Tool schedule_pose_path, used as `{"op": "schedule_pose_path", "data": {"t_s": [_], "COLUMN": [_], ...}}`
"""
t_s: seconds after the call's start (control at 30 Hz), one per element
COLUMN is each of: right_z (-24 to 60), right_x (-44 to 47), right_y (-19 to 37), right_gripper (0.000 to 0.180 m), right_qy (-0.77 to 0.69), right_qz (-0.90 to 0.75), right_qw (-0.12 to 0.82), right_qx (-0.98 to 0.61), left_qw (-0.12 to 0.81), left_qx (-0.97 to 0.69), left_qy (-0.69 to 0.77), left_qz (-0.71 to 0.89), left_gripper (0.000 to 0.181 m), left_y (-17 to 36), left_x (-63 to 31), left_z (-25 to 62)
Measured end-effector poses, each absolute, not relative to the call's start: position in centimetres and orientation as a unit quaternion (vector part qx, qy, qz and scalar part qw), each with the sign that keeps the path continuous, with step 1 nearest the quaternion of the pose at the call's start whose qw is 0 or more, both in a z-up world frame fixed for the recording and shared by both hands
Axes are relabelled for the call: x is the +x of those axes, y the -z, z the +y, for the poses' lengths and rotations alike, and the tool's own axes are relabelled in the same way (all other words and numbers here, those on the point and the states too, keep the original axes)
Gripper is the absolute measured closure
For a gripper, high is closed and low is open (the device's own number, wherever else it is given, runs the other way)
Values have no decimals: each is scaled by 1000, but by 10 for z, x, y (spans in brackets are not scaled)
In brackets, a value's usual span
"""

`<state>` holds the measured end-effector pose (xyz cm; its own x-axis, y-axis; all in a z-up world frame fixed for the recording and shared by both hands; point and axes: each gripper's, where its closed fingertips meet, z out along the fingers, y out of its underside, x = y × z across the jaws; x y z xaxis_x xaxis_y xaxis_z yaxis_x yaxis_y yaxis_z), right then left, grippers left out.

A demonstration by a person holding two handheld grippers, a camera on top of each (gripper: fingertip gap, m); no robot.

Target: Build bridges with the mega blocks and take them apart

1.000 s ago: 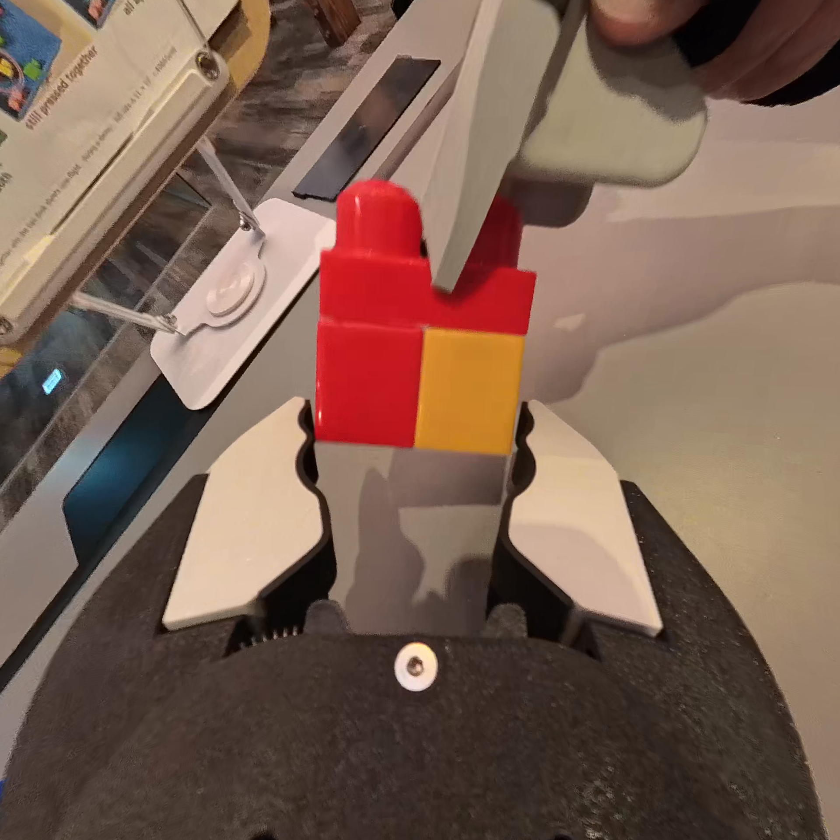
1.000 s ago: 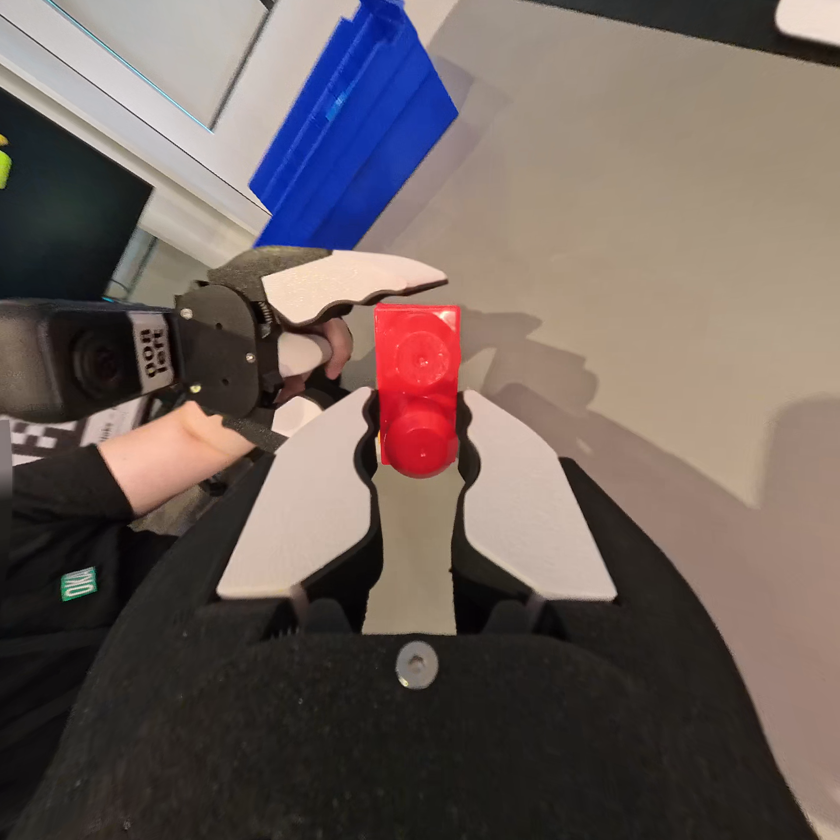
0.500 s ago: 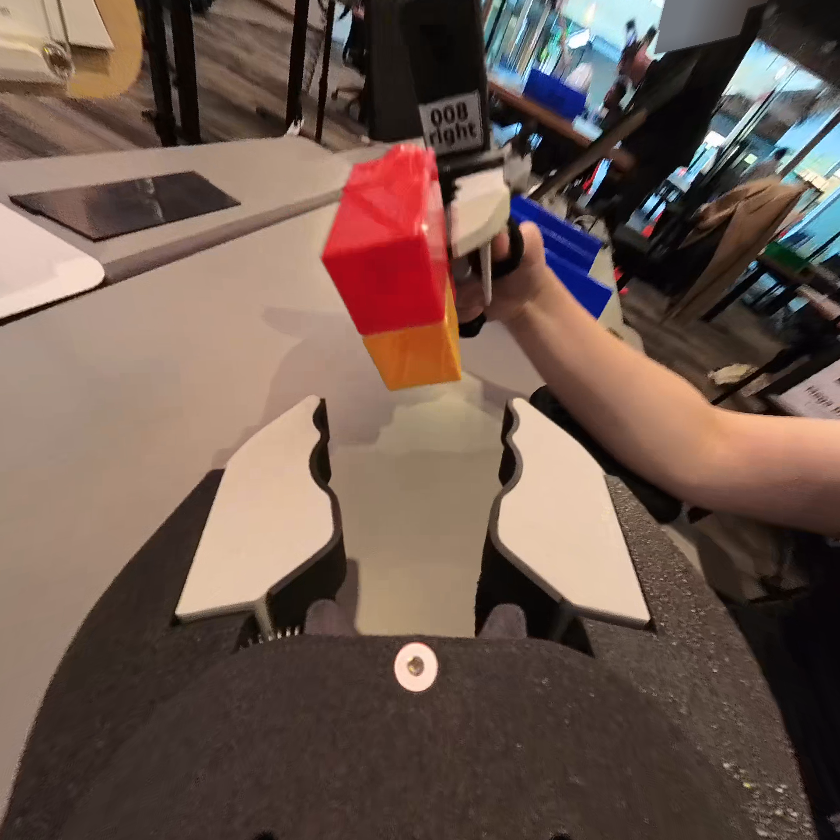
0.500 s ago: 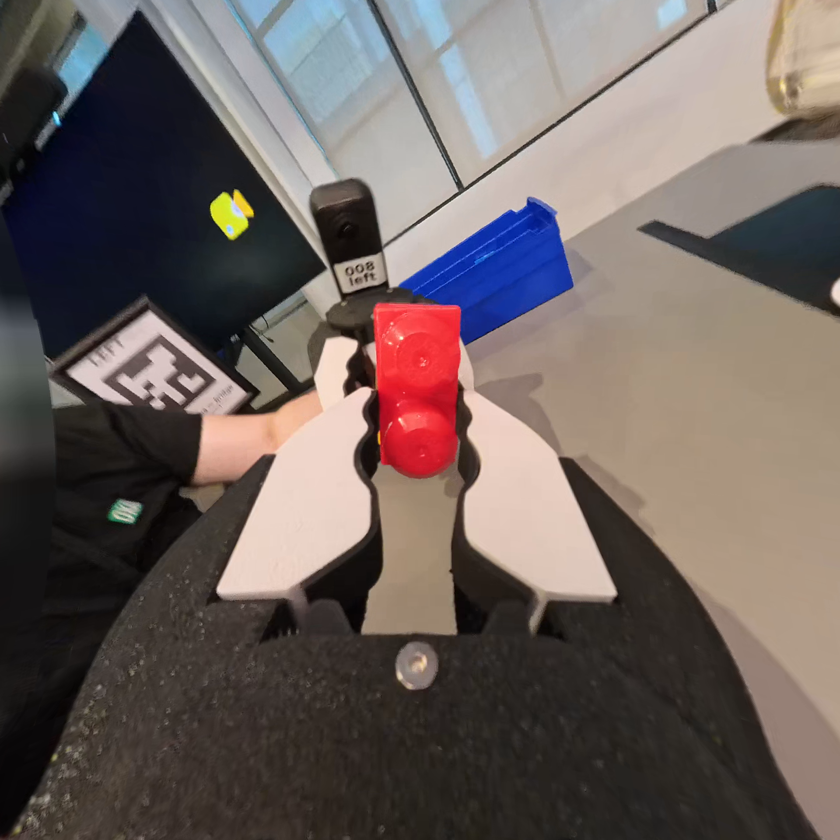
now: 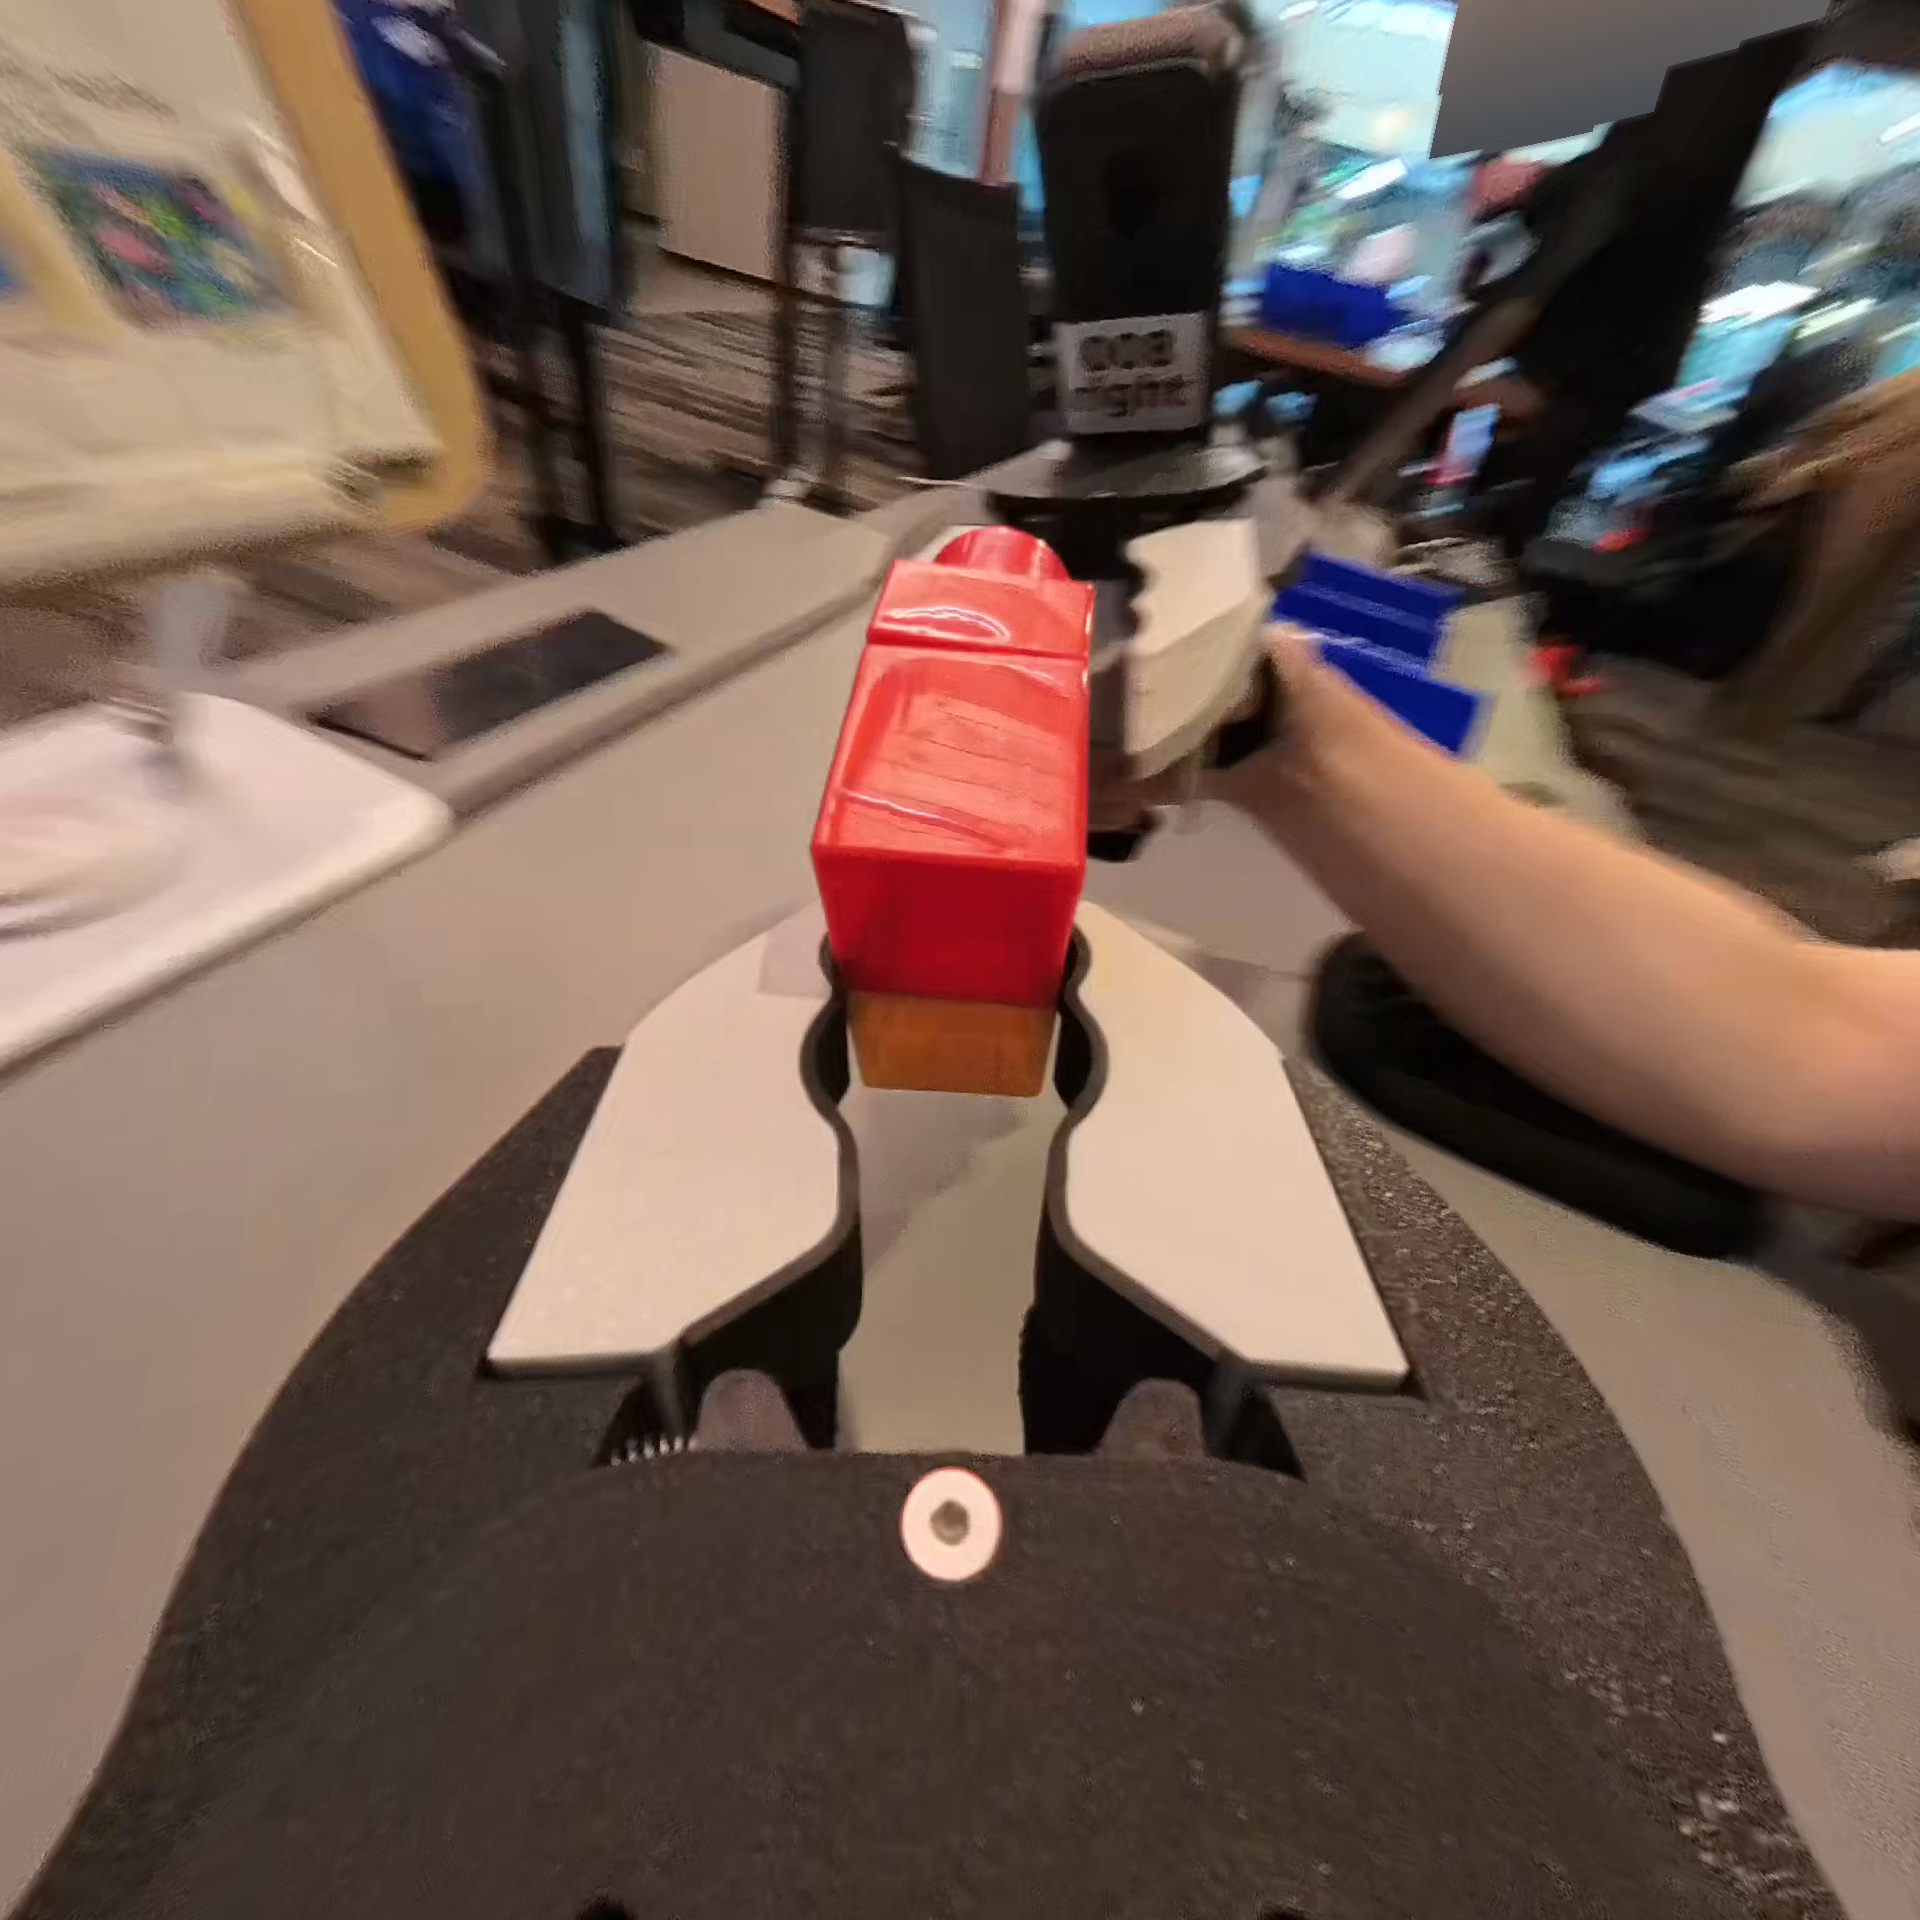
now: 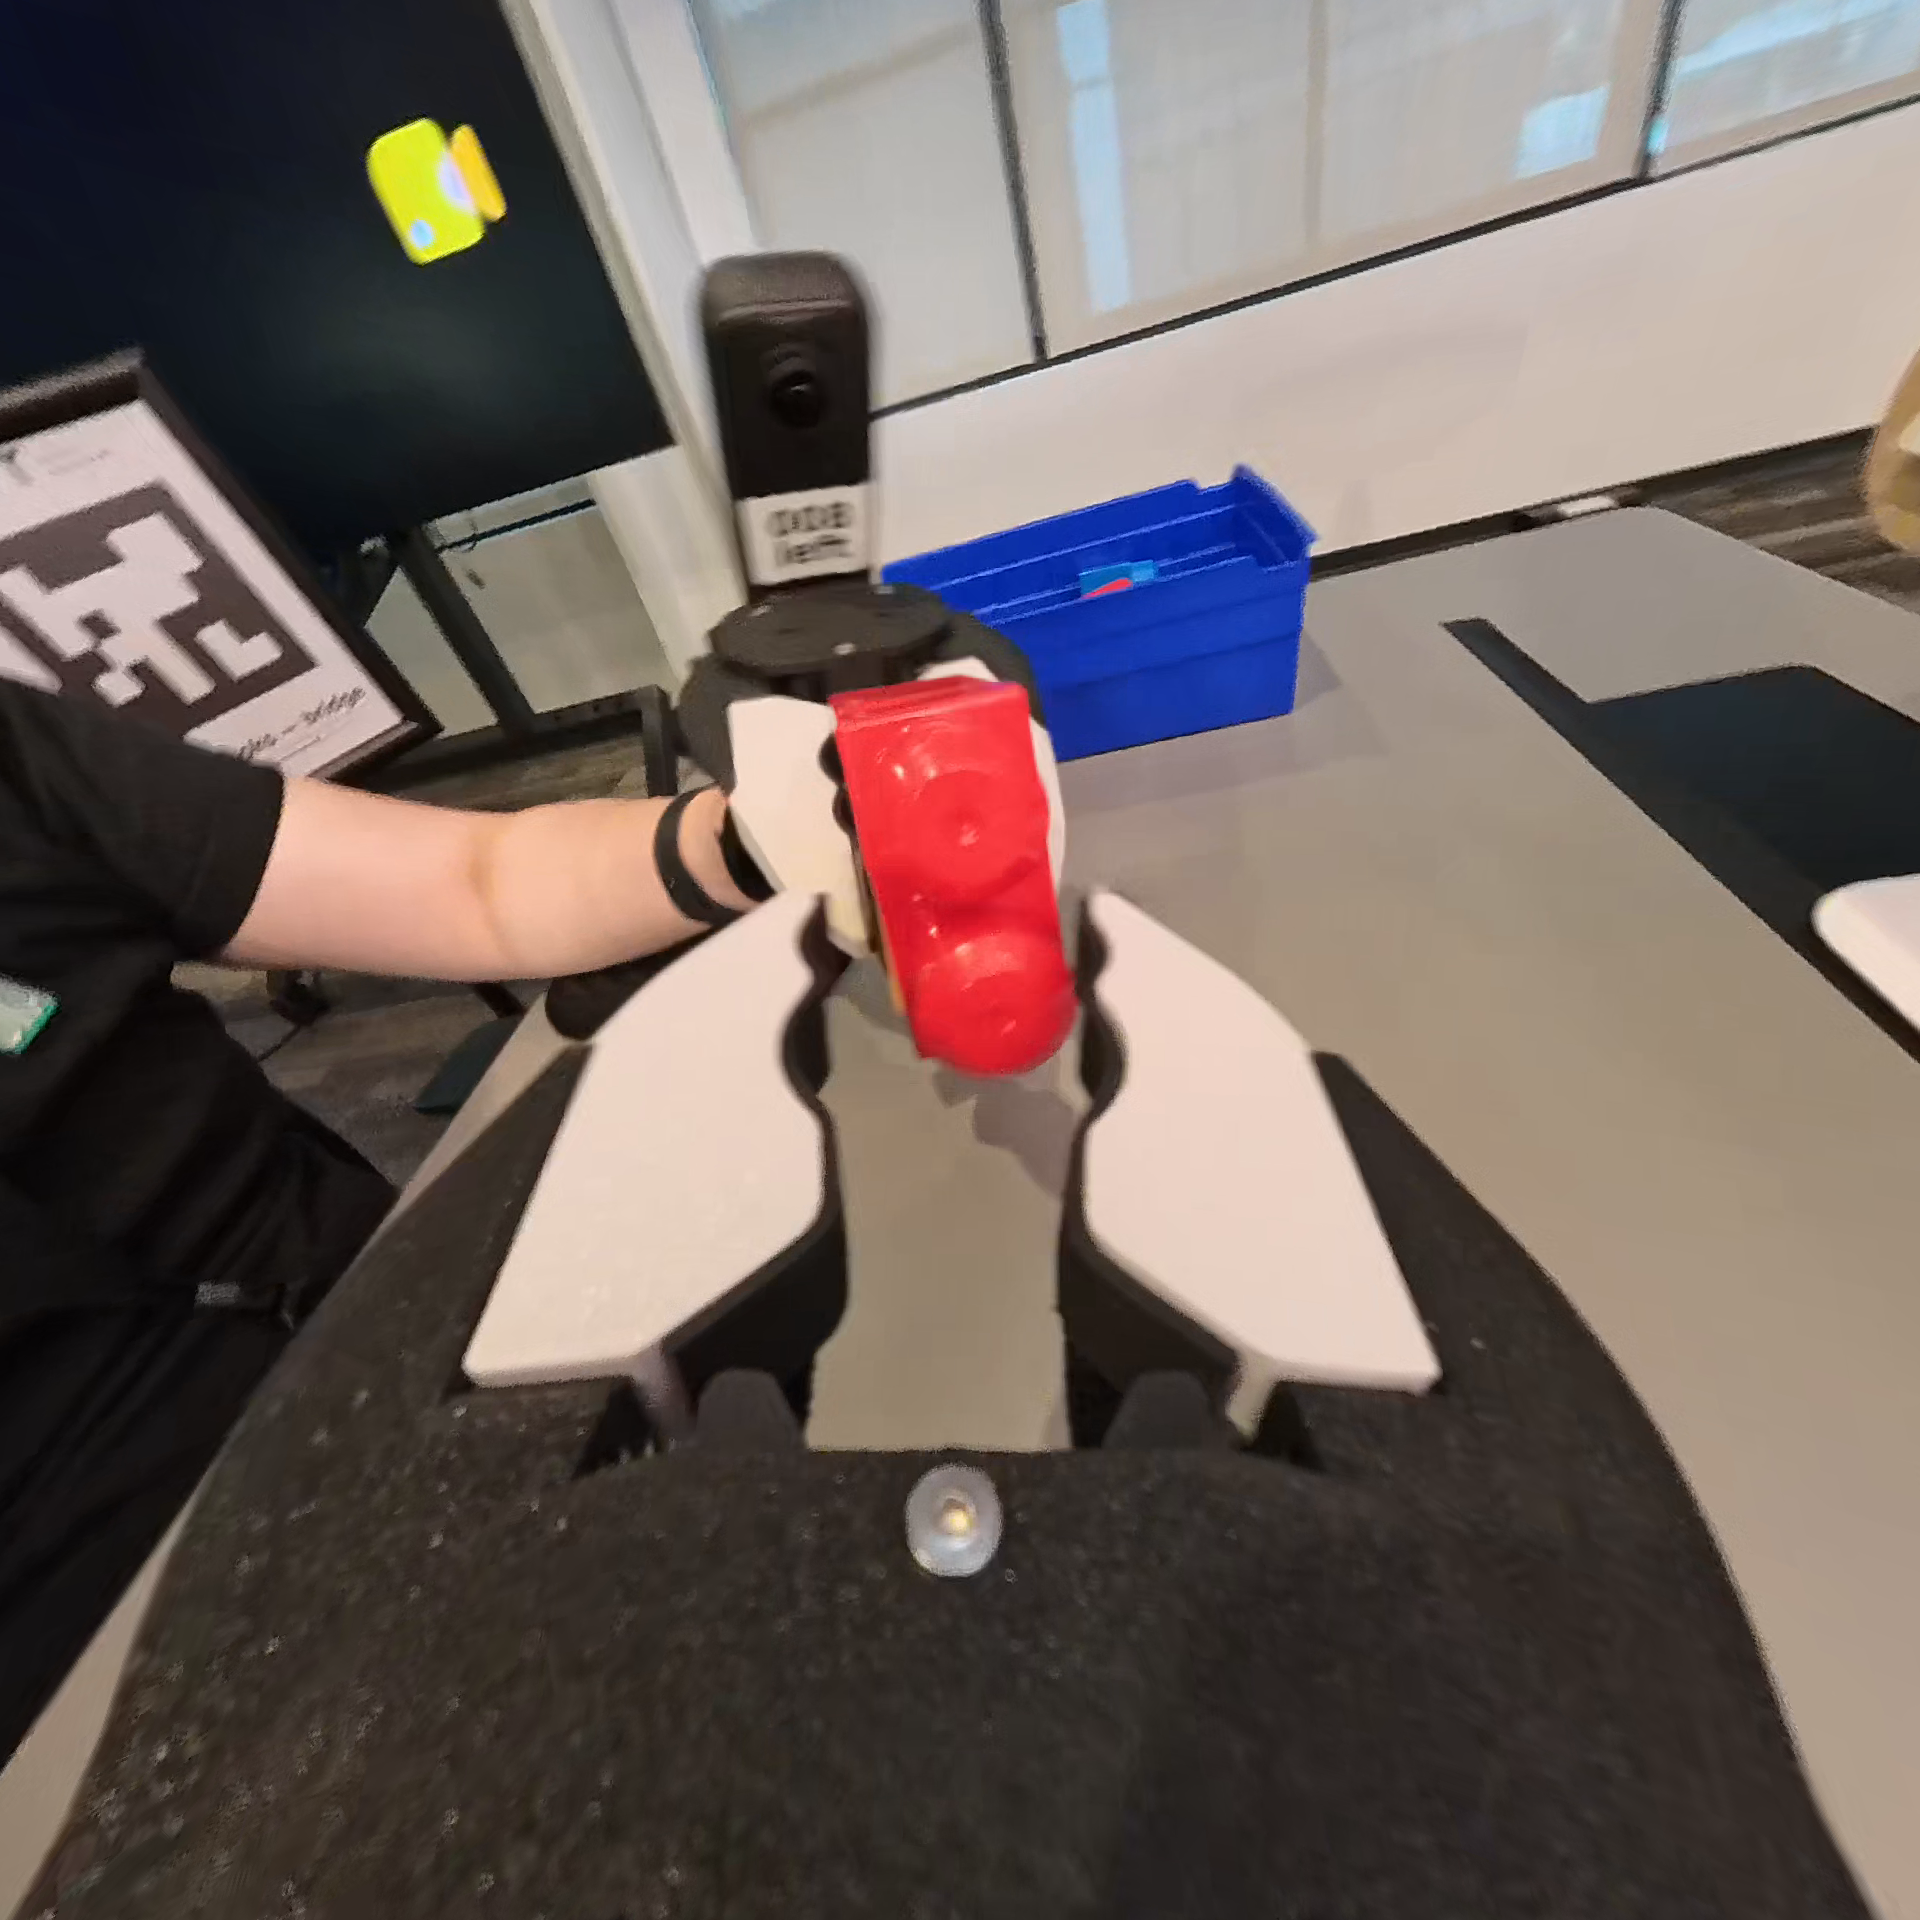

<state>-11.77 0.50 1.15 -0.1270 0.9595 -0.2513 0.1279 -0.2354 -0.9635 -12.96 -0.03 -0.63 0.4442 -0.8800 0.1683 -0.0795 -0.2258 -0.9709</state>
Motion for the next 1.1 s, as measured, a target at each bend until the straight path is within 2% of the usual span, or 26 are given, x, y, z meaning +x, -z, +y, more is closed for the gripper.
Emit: {"op": "schedule_pose_path", "data": {"t_s": [0.03, 0.07, 0.17, 0.23, 0.3, 0.43, 0.67, 0.73, 0.8, 1.1], "right_z": [11, 18, 28, 24, 24, 29, 25, 16, 7, 17], "right_x": [-117, -116, -116, -122, -128, -135, -142, -147, -150, -148], "right_y": [-15, -19, -25, -33, -30, -15, -7, -2, 5, -3], "right_gripper": [119, 114, 113, 115, 118, 107, 97, 100, 128, 138], "right_qy": [-563, -564, -594, -648, -665, -671, -714, -720, -715, -745], "right_qz": [-476, -451, -361, -299, -263, -223, -190, -201, -226, -215], "right_qw": [372, 372, 311, 253, 219, 193, 127, 94, 67, 85], "right_qx": [-564, -583, -648, -654, -663, -680, -662, -658, -658, -626], "left_qw": [551, 588, 666, 685, 691, 674, 652, 646, 641, 671], "left_qx": [-678, -674, -640, -602, -575, -524, -475, -461, -459, -490], "left_qy": [333, 266, 31, -86, -135, -240, -308, -316, -324, -285], "left_qz": [354, 358, 382, 400, 418, 461, 505, 519, 522, 477], "left_gripper": [145, 145, 145, 145, 145, 144, 145, 145, 145, 134], "left_y": [3, -1, -13, -18, -18, -10, 3, 7, 10, 4], "left_x": [-137, -147, -176, -183, -179, -172, -162, -158, -158, -164], "left_z": [7, 14, 27, 28, 24, 22, 20, 18, 19, 24]}}
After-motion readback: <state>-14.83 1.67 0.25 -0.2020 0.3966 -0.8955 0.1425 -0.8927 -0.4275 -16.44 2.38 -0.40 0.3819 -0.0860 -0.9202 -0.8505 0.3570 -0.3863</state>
